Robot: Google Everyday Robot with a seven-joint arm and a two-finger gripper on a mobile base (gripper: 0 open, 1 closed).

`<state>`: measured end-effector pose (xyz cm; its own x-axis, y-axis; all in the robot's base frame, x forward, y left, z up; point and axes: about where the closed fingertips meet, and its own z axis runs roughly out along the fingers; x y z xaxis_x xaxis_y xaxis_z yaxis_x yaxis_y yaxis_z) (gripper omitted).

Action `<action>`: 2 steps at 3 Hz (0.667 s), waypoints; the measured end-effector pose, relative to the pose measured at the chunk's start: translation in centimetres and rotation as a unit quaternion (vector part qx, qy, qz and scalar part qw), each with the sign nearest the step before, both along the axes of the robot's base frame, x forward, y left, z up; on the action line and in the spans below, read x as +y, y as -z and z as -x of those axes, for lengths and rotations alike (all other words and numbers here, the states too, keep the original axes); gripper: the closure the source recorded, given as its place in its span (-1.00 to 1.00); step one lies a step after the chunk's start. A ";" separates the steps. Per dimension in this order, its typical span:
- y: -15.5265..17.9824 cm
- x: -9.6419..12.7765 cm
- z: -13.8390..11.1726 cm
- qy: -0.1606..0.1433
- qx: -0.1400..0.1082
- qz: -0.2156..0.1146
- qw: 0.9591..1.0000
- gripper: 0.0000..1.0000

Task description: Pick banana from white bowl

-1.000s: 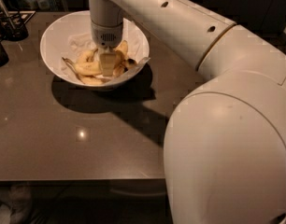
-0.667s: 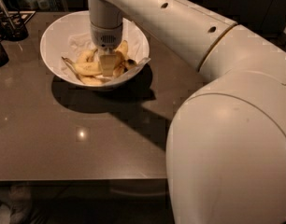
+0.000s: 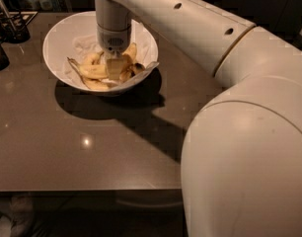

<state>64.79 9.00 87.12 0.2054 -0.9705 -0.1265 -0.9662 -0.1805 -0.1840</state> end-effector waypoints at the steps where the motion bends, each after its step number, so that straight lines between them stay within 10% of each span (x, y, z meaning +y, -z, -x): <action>1: -2.1 -0.5 0.7 0.013 -0.006 -0.008 1.000 1.00; 2: -4.7 -1.2 2.2 0.027 -0.012 -0.016 0.999 1.00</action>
Offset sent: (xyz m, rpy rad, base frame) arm -0.0450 -0.0267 0.0844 0.0357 -0.0281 -0.0951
